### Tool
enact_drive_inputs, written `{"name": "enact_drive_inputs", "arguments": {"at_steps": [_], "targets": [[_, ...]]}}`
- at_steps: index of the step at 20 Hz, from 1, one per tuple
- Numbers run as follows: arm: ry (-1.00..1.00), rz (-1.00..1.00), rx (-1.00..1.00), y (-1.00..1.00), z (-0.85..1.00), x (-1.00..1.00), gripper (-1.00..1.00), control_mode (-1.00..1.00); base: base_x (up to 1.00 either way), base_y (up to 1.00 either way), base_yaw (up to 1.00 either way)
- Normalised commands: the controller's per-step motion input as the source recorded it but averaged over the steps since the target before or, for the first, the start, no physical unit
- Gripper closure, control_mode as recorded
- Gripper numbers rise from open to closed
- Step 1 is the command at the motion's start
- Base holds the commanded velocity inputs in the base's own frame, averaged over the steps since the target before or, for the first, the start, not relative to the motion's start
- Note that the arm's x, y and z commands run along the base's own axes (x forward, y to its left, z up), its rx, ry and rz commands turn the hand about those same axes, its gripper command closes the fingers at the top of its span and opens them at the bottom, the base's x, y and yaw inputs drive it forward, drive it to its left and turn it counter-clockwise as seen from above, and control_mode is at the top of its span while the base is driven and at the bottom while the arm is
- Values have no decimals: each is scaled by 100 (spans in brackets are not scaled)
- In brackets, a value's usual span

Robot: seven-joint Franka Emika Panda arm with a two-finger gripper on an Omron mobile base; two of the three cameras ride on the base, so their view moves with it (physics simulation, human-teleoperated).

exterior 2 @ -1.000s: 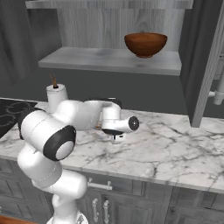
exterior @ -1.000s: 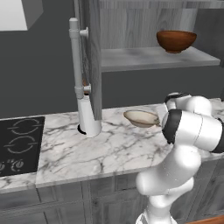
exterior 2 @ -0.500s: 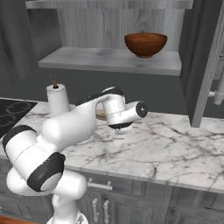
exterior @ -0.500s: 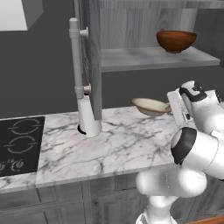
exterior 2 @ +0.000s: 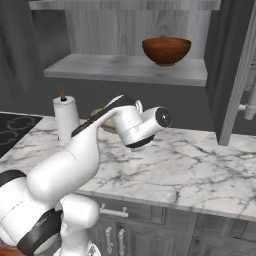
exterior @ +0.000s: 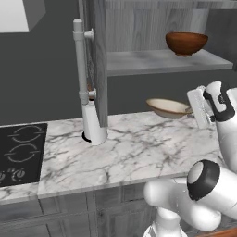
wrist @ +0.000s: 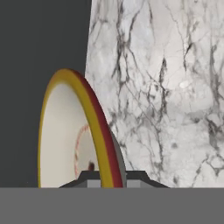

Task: Open the cabinet. Pick the bowls from the counter and place them in the cabinet. Then close the cabinet.

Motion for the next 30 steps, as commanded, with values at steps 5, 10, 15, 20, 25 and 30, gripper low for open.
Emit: {"name": "enact_drive_inputs", "arguments": {"at_steps": [5, 10, 15, 20, 25, 30], "targets": [[-2, 0, -1, 1, 0, -12, 100, -100, 0, 0, 0], [-6, 0, 0, 0, 0, -24, 100, -100, 0, 0, 0], [-8, 0, 0, 0, 0, -22, 100, -100, 0, 0, 0], [-10, 0, 0, 0, 31, -17, 100, -100, 0, 0, 0], [-6, 0, 0, 4, 55, -18, 100, -100, 0, 0, 0], [0, 0, 0, 0, 50, -16, 100, -100, 0, 0, 0]]}}
